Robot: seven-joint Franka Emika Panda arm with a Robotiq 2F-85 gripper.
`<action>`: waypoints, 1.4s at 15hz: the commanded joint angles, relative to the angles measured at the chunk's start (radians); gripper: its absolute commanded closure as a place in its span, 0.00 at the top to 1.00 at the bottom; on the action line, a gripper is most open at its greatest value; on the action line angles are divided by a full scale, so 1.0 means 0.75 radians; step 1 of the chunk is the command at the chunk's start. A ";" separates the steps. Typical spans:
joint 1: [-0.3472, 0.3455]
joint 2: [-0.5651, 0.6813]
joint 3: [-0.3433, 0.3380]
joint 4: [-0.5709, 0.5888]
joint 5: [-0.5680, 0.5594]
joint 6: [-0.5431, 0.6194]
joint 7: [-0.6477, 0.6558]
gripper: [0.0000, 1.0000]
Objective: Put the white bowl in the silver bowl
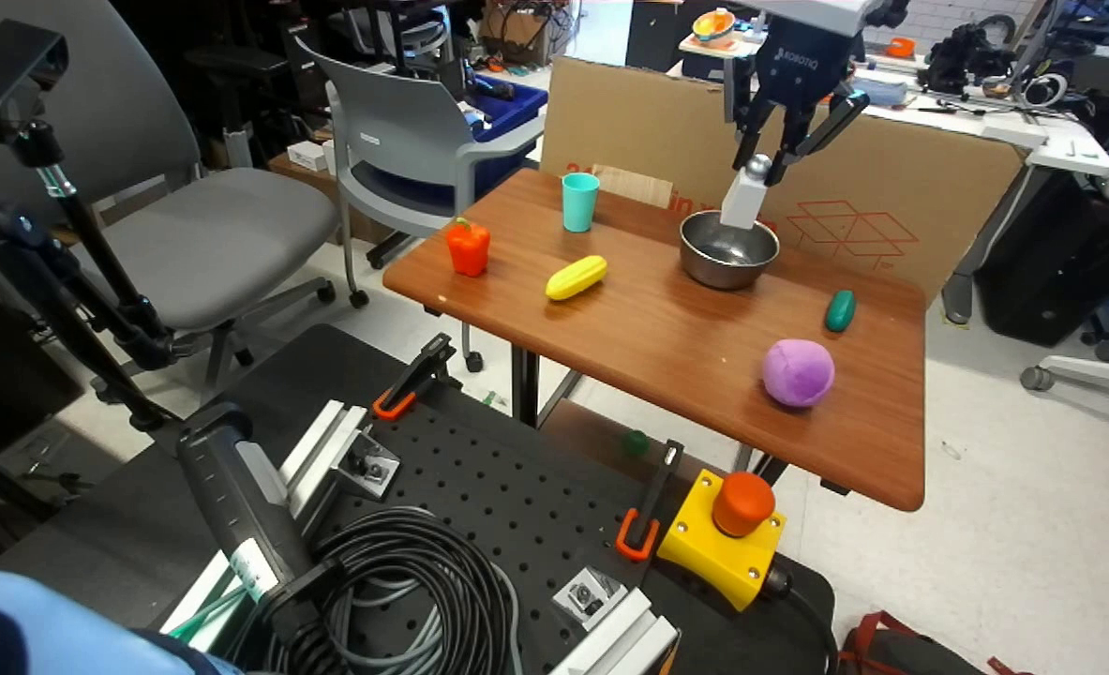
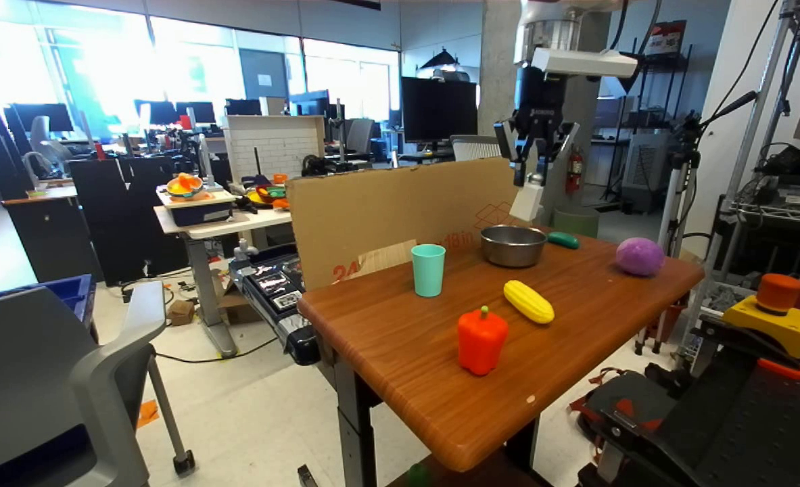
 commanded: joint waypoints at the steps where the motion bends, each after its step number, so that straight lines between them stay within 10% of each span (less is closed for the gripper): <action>1: 0.022 0.135 -0.005 0.104 -0.034 0.036 0.034 0.14; 11: 0.030 0.332 -0.012 0.296 -0.033 -0.054 0.071 0.14; 12: 0.029 0.329 -0.010 0.294 -0.030 -0.059 0.071 0.64; 18: 0.000 0.179 0.002 0.167 0.005 -0.083 0.029 0.99; 21: -0.051 -0.008 0.007 0.000 0.053 -0.059 -0.037 1.00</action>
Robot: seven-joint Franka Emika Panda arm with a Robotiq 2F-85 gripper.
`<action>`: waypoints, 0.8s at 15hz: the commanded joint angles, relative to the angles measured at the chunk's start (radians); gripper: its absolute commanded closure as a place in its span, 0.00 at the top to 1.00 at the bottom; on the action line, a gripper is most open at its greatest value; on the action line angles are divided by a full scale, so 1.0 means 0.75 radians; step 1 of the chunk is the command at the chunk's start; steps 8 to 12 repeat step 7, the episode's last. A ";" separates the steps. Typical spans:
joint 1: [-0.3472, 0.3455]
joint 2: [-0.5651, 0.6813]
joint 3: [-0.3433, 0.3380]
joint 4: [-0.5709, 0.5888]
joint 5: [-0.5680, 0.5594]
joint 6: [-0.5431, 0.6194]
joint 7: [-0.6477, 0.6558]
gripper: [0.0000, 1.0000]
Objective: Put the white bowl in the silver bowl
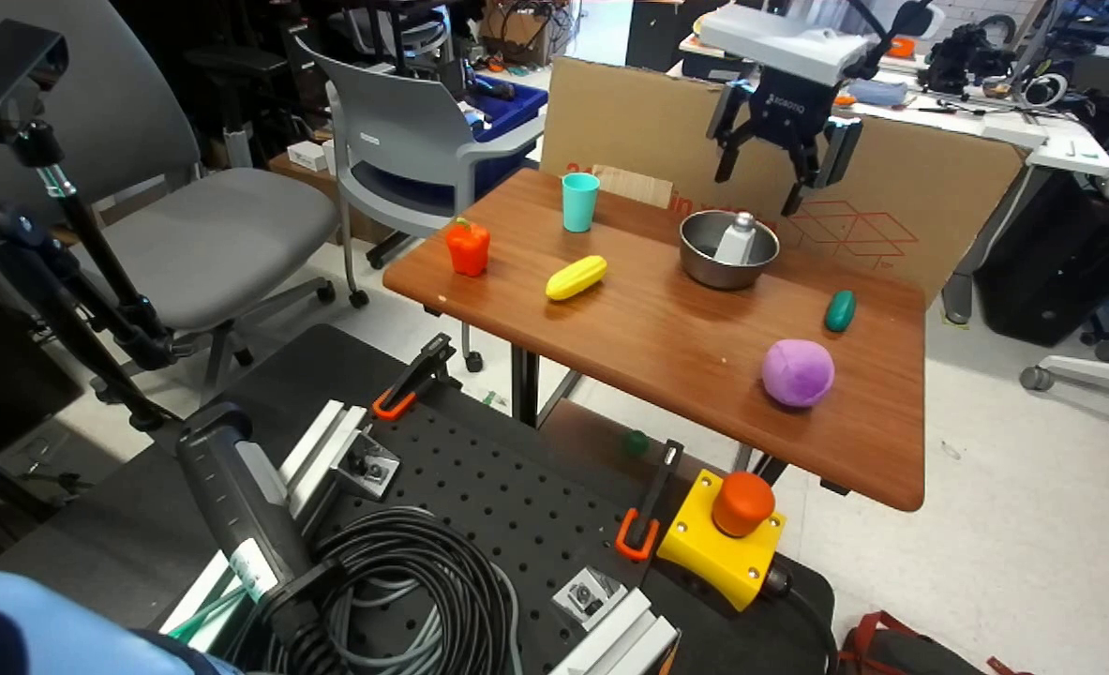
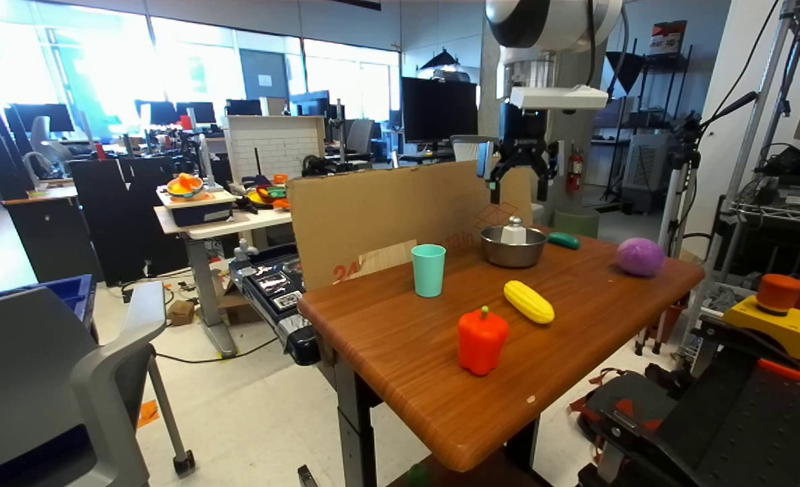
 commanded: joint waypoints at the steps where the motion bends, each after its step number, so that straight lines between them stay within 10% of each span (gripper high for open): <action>1: -0.070 -0.284 0.000 -0.255 0.077 -0.003 -0.089 1.00; 12: -0.082 -0.323 -0.029 -0.268 0.050 -0.029 -0.047 1.00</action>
